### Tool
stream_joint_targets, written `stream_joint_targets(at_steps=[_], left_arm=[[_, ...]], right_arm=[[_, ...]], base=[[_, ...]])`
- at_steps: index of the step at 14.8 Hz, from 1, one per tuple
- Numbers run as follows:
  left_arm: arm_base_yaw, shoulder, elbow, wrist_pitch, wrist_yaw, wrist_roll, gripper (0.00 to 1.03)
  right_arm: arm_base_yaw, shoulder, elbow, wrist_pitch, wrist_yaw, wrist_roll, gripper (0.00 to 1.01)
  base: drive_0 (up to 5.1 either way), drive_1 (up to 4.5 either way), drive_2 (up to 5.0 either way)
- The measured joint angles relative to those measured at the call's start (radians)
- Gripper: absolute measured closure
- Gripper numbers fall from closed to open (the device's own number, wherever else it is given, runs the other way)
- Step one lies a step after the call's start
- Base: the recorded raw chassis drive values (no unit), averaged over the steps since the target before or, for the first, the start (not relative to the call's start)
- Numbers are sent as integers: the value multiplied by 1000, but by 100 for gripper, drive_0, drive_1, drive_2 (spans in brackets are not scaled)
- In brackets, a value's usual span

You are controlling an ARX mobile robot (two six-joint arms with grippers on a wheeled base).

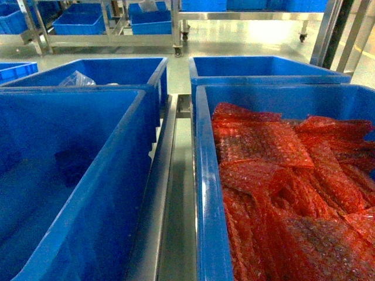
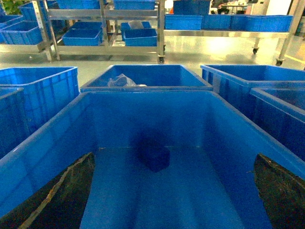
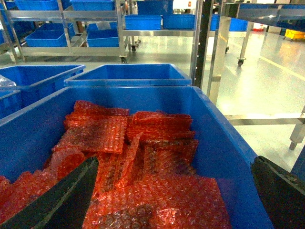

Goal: Pick blue part to blue bin on bottom shelf

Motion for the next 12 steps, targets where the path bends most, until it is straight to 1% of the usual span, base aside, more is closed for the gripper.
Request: stream_joint_targets(at_steps=[12], left_arm=[[0,0,0,0,0,0,5]], right_arm=[[0,0,0,0,0,0,3]], base=[[0,0,0]])
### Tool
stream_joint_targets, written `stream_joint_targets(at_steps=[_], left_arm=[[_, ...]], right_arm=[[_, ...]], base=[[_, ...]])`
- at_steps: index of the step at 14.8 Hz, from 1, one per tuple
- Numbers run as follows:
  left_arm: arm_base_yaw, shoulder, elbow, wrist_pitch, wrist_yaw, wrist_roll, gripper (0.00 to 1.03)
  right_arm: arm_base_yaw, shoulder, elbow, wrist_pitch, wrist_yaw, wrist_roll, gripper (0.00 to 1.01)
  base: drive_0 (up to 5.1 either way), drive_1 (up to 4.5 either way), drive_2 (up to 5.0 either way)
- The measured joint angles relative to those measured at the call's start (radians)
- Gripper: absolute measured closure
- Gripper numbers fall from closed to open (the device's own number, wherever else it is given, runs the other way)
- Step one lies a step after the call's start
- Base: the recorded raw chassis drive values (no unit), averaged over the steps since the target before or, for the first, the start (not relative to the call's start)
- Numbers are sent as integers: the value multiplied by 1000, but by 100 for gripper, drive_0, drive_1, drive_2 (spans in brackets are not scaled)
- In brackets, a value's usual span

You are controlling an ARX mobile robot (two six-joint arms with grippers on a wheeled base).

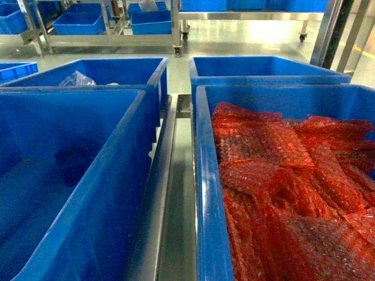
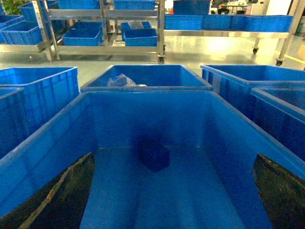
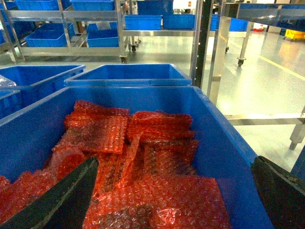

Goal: Pick blue part to blue bin on bottom shelf

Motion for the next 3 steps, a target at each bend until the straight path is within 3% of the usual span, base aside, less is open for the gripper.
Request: stream_joint_targets(at_steps=[3], left_arm=[[0,0,0,0,0,0,5]], right_arm=[[0,0,0,0,0,0,3]], base=[[0,0,0]])
